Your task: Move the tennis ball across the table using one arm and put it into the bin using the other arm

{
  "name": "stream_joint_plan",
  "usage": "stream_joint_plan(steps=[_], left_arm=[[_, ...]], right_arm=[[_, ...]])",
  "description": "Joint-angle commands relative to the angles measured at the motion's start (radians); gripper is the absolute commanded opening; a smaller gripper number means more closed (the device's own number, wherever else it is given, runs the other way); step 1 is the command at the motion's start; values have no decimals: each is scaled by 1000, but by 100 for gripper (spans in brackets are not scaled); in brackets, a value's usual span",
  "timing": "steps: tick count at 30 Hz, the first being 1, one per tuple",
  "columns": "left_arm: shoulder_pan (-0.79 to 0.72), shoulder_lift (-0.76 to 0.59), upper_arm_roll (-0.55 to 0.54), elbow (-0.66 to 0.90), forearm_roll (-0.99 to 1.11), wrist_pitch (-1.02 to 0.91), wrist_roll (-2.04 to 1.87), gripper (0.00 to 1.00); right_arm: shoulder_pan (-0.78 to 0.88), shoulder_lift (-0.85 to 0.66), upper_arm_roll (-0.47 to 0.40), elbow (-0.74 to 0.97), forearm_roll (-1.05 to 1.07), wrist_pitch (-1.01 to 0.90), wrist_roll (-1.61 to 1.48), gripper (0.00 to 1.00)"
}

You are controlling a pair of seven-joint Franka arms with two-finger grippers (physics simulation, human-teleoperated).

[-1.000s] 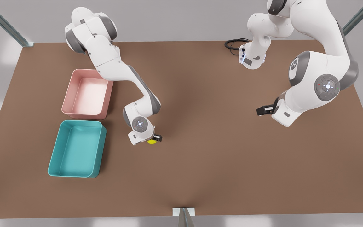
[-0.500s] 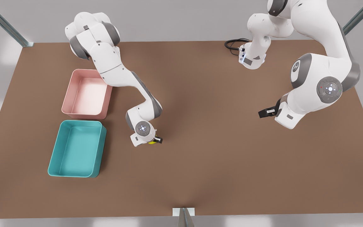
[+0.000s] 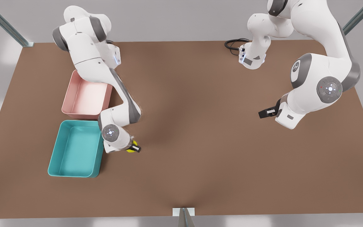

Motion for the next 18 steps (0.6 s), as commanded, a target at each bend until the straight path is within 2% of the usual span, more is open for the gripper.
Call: stream_joint_plan(steps=[1,4,8,9,15,18], left_arm=[[-1,-1,0,0,2,-1,-16,100],[-1,-1,0,0,2,-1,-16,100],[-1,0,0,0,2,-1,-16,100],[-1,0,0,0,2,-1,-16,100],[-3,0,0,0,2,-1,-16,100],[-3,0,0,0,2,-1,-16,100]], right_arm=[[-93,-28,-2,-1,-31,-184,-508,73],[-244,-33,-6,-4,-110,-222,-757,73],[-236,-37,-107,-21,-113,-216,-878,75],[-235,-39,-107,-21,-110,-215,-875,100],[-227,-78,-98,-13,-102,-256,-856,100],[-235,-224,-57,50,-108,-515,-832,100]])
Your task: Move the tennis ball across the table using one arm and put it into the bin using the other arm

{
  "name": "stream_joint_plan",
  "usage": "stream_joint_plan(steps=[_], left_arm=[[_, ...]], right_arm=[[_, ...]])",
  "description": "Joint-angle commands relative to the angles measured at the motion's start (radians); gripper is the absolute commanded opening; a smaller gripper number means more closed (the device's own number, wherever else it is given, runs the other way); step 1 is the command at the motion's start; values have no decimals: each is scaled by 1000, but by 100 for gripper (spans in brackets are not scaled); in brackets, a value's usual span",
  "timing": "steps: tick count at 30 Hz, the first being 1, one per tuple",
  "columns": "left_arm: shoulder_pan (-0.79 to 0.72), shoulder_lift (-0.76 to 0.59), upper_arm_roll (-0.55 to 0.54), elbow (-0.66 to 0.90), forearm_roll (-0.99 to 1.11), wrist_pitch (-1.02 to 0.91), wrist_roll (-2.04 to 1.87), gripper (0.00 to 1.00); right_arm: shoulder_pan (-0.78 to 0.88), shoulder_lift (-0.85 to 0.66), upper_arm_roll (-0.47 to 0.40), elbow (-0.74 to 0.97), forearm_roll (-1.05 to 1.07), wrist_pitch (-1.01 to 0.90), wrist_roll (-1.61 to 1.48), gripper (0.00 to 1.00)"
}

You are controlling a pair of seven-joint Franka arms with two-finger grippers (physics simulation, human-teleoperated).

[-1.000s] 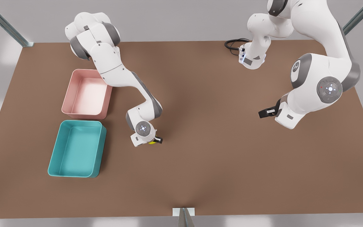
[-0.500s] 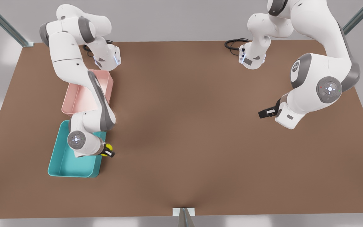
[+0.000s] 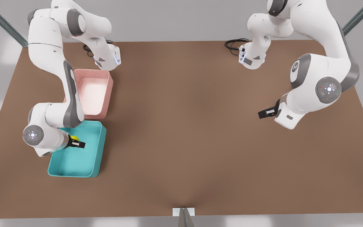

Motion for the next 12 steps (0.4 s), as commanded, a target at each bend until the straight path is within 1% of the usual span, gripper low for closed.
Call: stream_joint_plan(steps=[1,2,4,6,7,12], left_arm=[[0,-1,0,0,1,-1,-6,100],[0,-1,0,0,1,-2,-6,100],[2,-1,0,0,1,-4,-6,100],[0,-1,0,0,1,-4,-6,100],[0,-1,0,0,1,-4,-6,100],[-2,-1,0,0,2,-4,-6,100]], right_arm=[[-8,-73,11,21,-9,-211,-305,100],[-12,-96,11,87,-12,-232,-307,100],[-15,-108,11,248,0,-454,-293,100],[-15,-199,11,240,31,-545,-204,100],[-15,-217,11,237,34,-554,-178,100],[-14,-251,13,211,31,-554,-169,100]])
